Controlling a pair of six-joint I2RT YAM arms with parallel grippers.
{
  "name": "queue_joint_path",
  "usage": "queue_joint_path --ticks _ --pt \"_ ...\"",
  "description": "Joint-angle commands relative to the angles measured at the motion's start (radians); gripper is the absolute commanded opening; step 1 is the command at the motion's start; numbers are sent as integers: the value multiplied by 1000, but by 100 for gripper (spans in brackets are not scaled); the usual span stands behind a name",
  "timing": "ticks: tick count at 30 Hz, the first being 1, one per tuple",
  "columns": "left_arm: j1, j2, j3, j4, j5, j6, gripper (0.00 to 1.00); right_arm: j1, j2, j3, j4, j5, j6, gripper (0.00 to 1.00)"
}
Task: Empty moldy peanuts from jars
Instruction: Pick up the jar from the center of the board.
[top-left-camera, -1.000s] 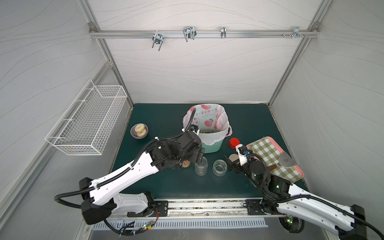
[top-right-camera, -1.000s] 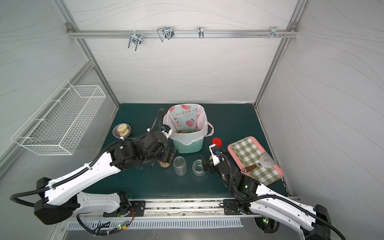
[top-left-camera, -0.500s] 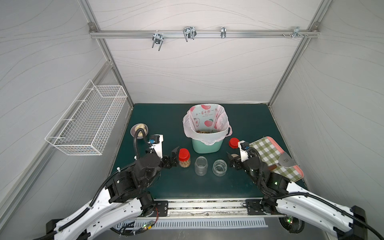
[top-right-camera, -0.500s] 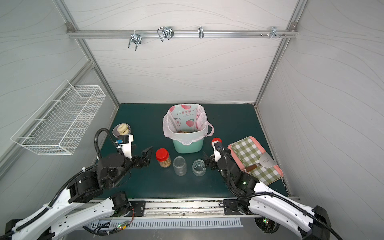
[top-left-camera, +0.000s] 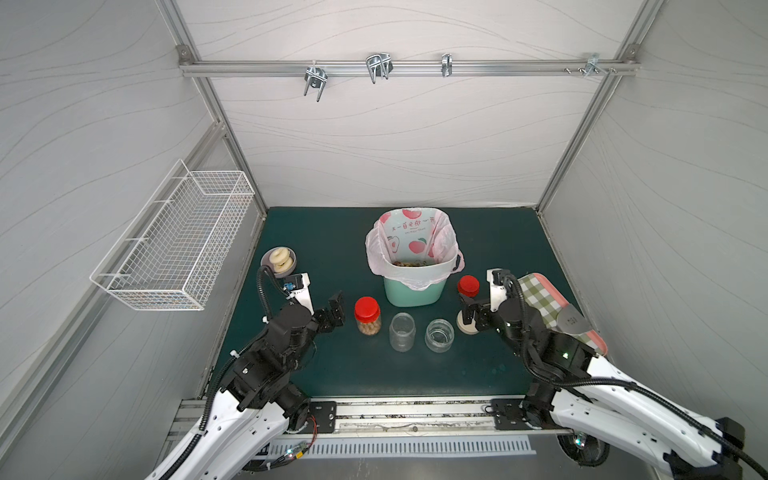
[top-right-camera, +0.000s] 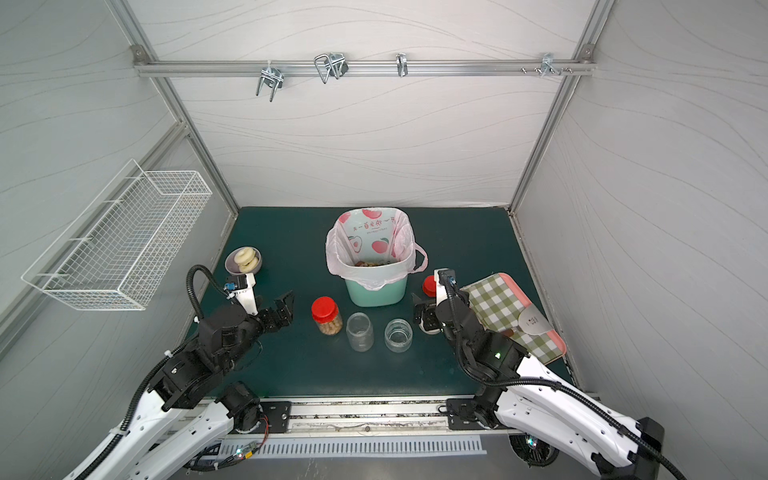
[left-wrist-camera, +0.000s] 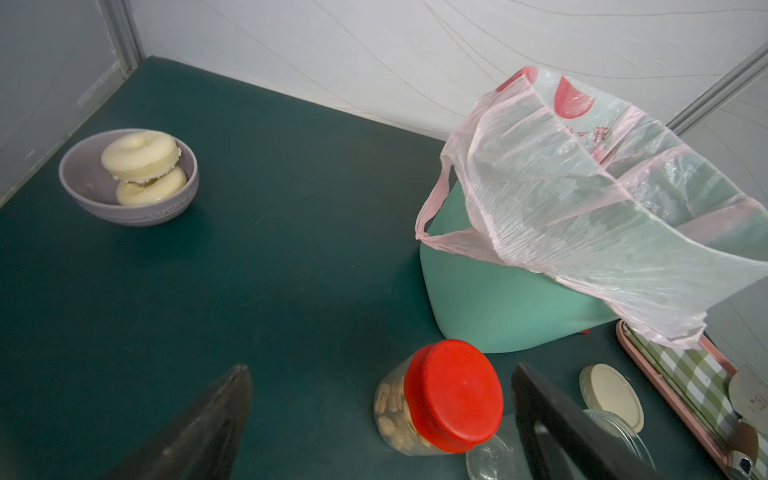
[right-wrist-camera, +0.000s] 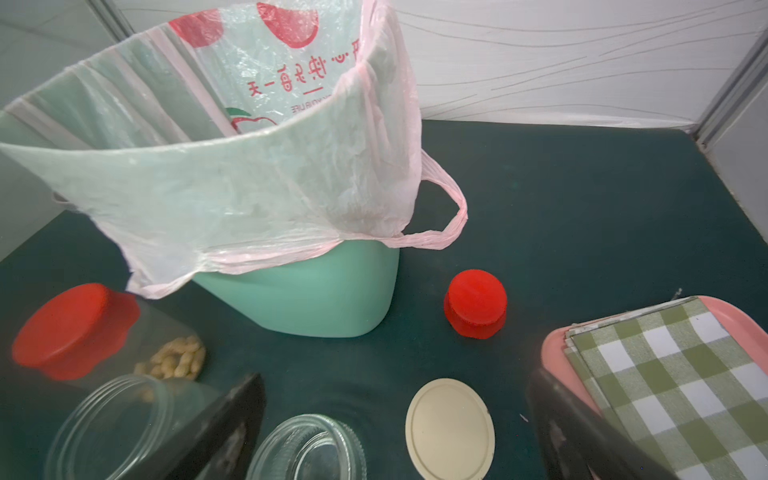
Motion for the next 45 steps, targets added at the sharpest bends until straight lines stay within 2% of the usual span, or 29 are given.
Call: queue_joint_path --ticks 1,6,9,16,23,33,45 --pt "49 -25 -7 48 69 -36 99 -6 -1 87 -91 -139 -12 99" --pt "134 -34 -43 57 117 -55 99 -5 149 296 -260 -261 -60 99" --pt "213 -30 -69 78 209 -75 99 17 255 424 -354 -344 -87 99" --pt "388 -16 -133 147 408 -107 99 231 452 668 -473 -306 -96 97" --pt "522 22 -197 227 551 -126 98 300 634 799 -514 -328 -99 95" --pt "596 38 -225 248 604 -118 98 316 830 902 -556 -302 -122 95" --pt "617 49 -242 264 614 -108 98 314 1058 1060 -623 -258 -145 99"
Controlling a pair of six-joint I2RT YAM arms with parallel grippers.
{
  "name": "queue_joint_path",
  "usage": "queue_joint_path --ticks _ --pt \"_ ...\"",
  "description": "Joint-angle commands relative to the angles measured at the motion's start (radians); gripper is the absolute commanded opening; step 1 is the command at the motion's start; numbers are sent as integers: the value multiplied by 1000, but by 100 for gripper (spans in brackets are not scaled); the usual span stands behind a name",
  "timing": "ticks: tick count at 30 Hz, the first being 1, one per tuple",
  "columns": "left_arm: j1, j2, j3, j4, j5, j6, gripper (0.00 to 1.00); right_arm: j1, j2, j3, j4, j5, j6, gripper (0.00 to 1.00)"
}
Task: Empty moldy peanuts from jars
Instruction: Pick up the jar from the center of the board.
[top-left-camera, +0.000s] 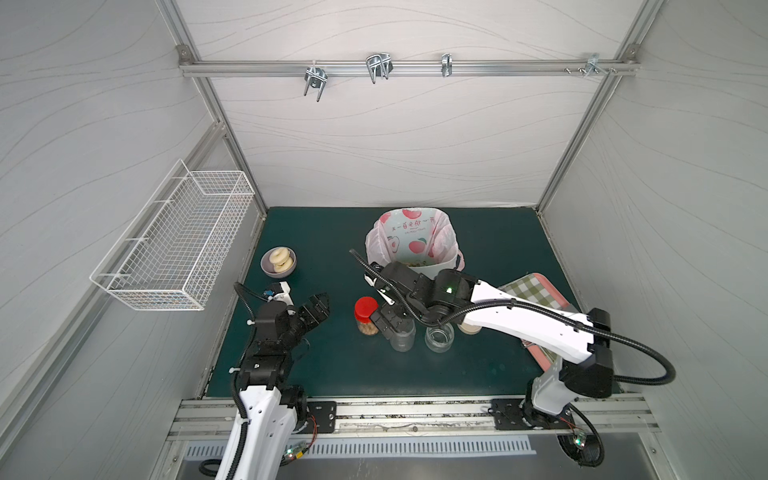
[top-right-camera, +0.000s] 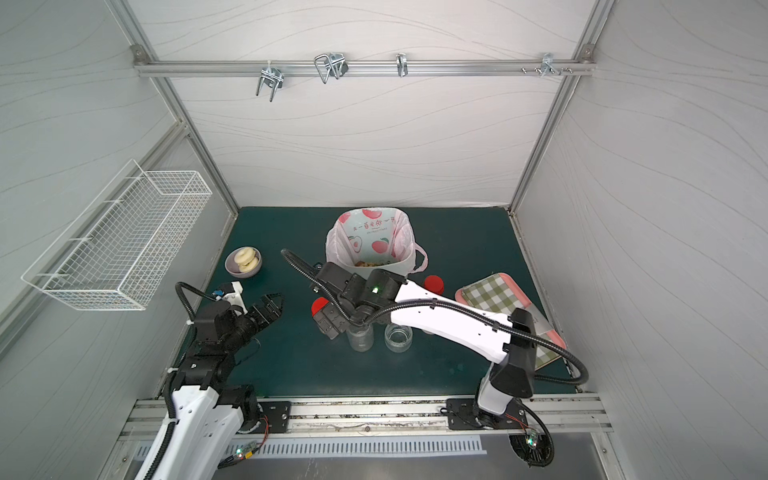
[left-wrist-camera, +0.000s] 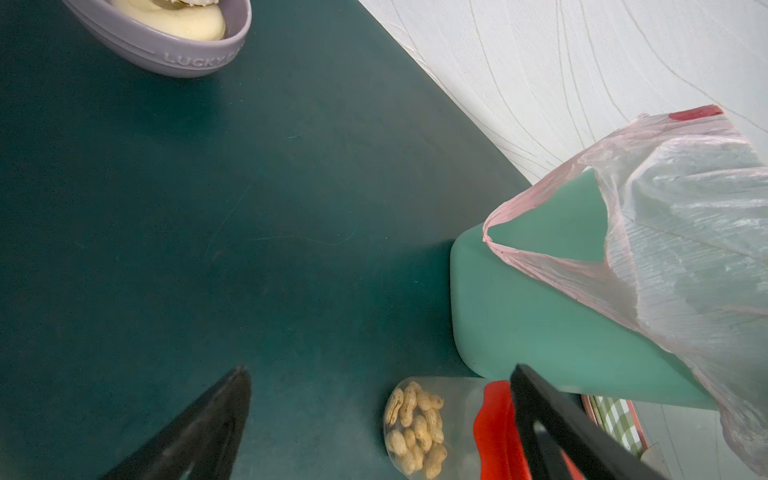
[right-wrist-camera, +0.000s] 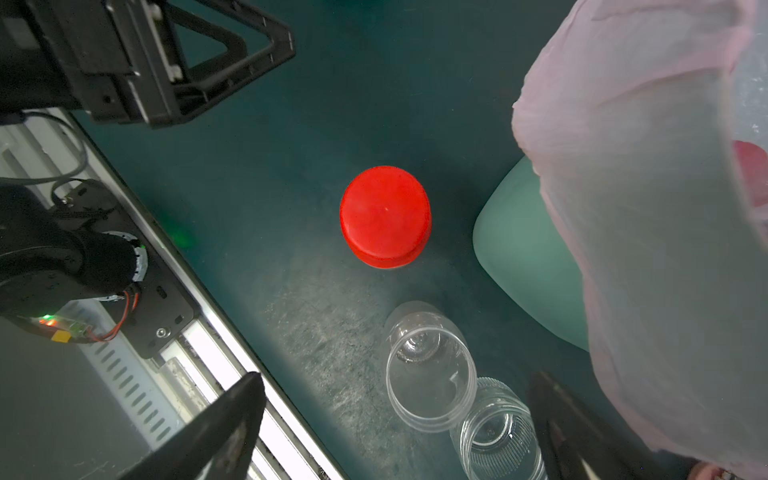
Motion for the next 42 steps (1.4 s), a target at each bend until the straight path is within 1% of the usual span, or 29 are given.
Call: queue_joint_path --ticks 1,9,14,23,40,42 --pt "10 9 -5 58 19 4 98 2 66 38 -61 30 -18 99" --pt "15 6 -7 64 22 5 98 -32 150 83 -45 -14 -24 99" --pt "15 16 -8 73 27 5 98 -35 202 112 -18 -49 -28 99" --pt "15 13 -8 73 29 7 98 -37 329 200 -30 -15 -28 99" --pt "16 -8 -10 67 33 9 98 -57 435 201 61 -76 -2 99" --pt "16 -9 -10 67 33 10 98 -58 443 202 68 -81 -1 98"
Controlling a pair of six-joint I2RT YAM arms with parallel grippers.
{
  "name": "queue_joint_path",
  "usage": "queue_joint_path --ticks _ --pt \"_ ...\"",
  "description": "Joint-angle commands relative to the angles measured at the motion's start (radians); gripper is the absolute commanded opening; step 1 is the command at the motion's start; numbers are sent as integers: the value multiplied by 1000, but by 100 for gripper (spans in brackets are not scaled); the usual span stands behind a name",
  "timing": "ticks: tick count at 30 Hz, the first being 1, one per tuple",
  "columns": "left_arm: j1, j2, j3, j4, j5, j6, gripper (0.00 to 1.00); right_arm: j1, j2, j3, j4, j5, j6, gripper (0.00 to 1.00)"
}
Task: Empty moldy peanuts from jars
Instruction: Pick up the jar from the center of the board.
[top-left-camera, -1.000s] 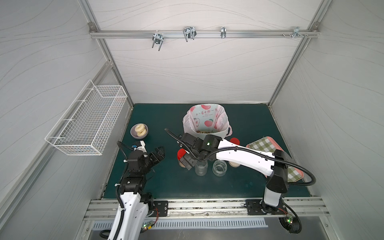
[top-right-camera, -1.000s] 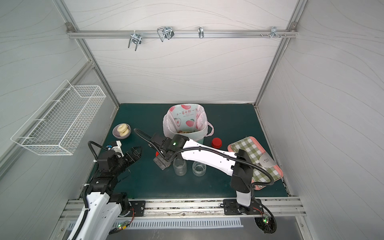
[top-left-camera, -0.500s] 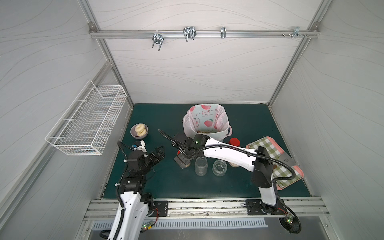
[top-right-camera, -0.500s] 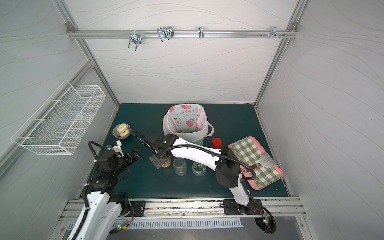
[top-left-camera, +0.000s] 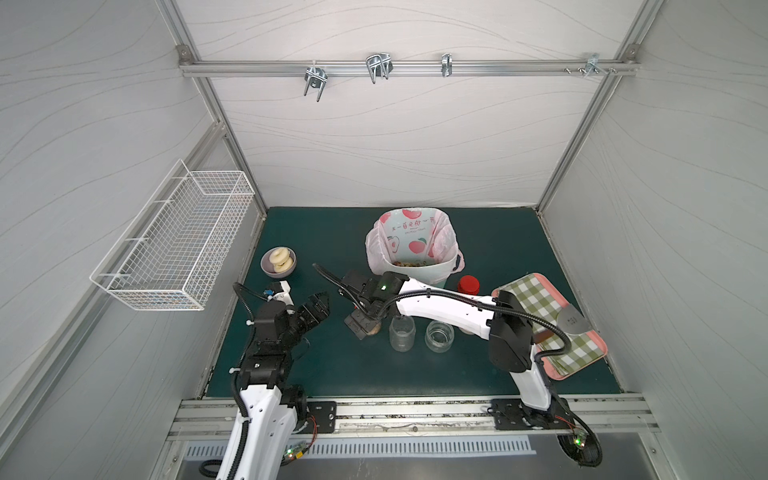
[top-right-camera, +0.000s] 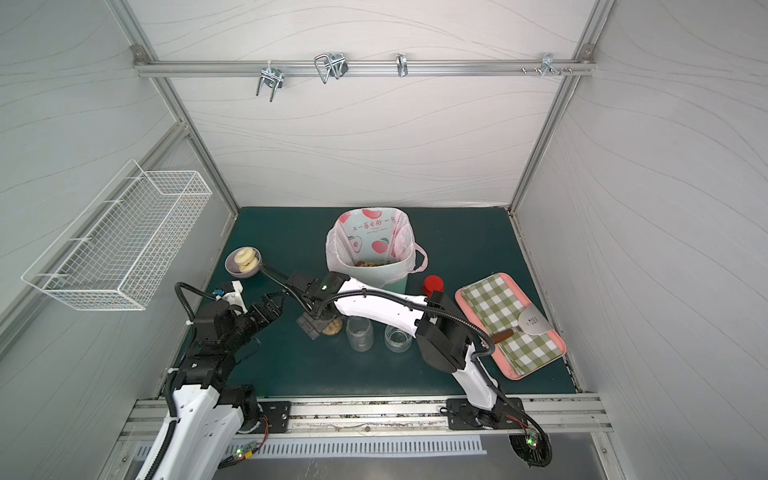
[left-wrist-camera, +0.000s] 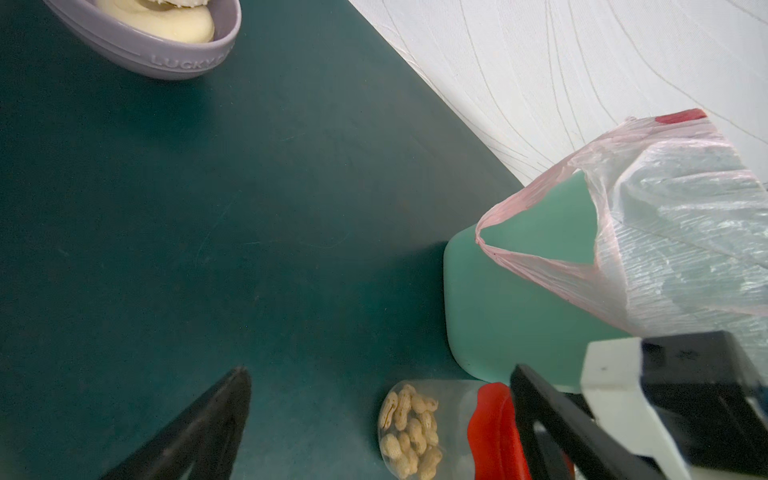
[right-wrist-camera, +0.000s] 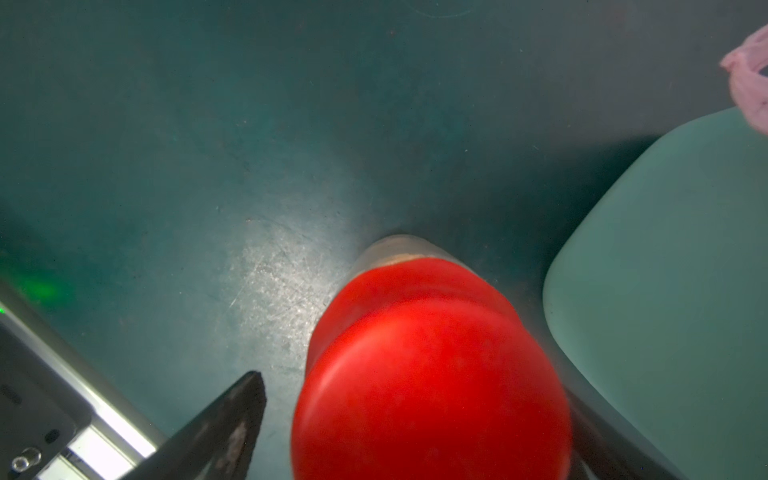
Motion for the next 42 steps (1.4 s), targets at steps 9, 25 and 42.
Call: queue_joint_path --ticks 9,25,42 --pt "5 -11 -2 39 5 15 98 -8 41 17 17 -6 10 81" --pt "5 -153 -32 75 46 53 96 23 -146 18 -68 -32 1 53" --pt "-307 -261 -22 237 72 193 94 -55 -586 -181 -173 -235 -15 46"
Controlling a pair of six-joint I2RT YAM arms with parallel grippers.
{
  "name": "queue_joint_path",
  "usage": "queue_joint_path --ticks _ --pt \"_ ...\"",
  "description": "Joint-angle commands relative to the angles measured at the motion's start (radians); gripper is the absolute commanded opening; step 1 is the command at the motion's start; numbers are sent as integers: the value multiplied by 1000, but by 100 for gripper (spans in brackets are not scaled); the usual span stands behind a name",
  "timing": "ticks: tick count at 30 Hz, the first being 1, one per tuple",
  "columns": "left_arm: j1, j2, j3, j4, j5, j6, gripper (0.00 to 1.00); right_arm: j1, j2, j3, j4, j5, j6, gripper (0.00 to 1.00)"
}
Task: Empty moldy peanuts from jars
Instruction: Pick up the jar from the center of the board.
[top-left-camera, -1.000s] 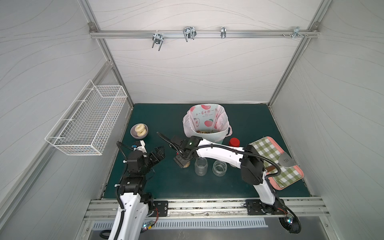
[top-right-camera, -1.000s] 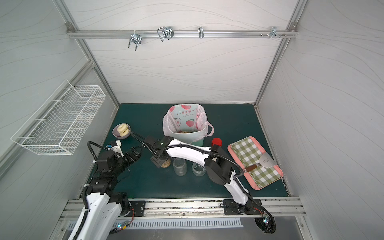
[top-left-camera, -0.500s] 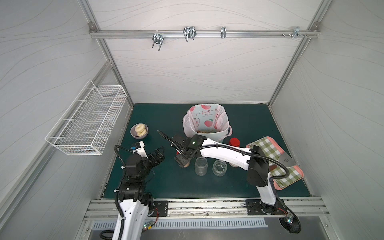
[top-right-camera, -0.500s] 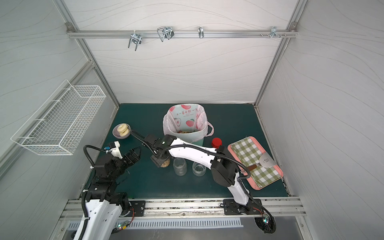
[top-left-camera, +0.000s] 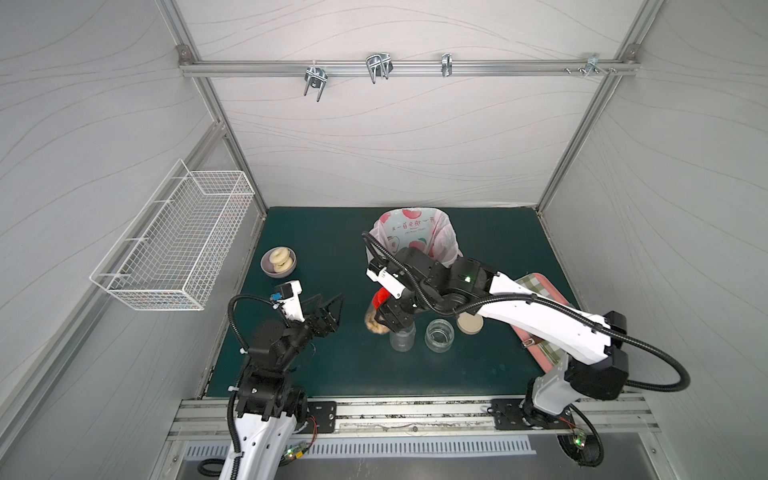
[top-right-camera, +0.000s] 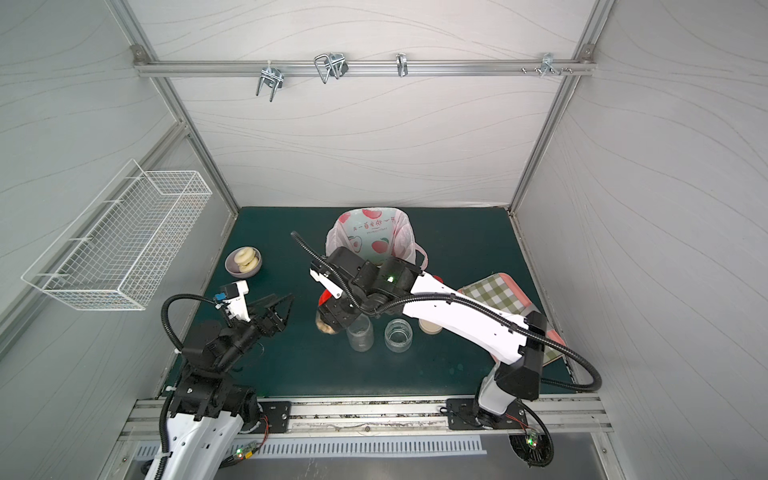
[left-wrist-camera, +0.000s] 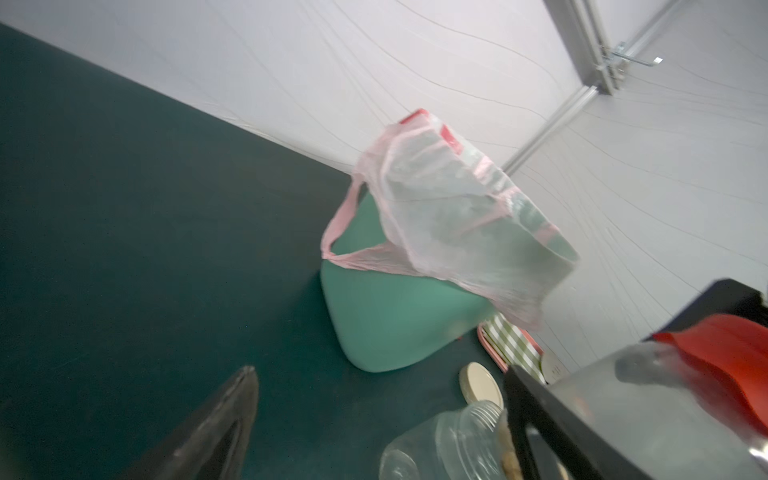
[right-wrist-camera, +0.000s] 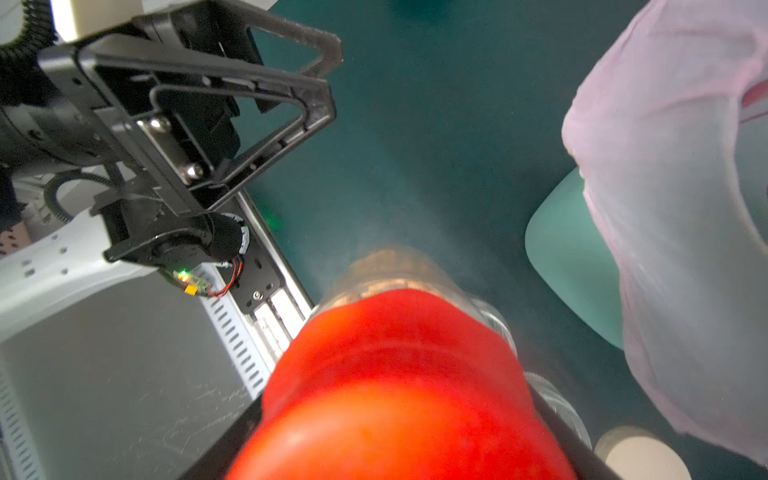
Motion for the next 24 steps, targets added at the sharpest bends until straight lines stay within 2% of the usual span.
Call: queue_joint_path --ticks 1,8,15,20,24 --pt "-122 17 42 72 -64 107 94 -45 -79 -38 -69 -53 -13 46" --pt "-404 135 81 122 -201 239 97 -145 -197 -96 -138 -110 -48 45" --pt "-660 269 142 184 -310 346 100 -250 -237 -106 -182 -222 -87 44" --pt "-776 399 194 228 -337 387 100 -271 -227 -71 -206 -283 -104 43" --pt "-824 477 216 261 -357 403 100 -269 -204 -31 -246 -287 -115 43"
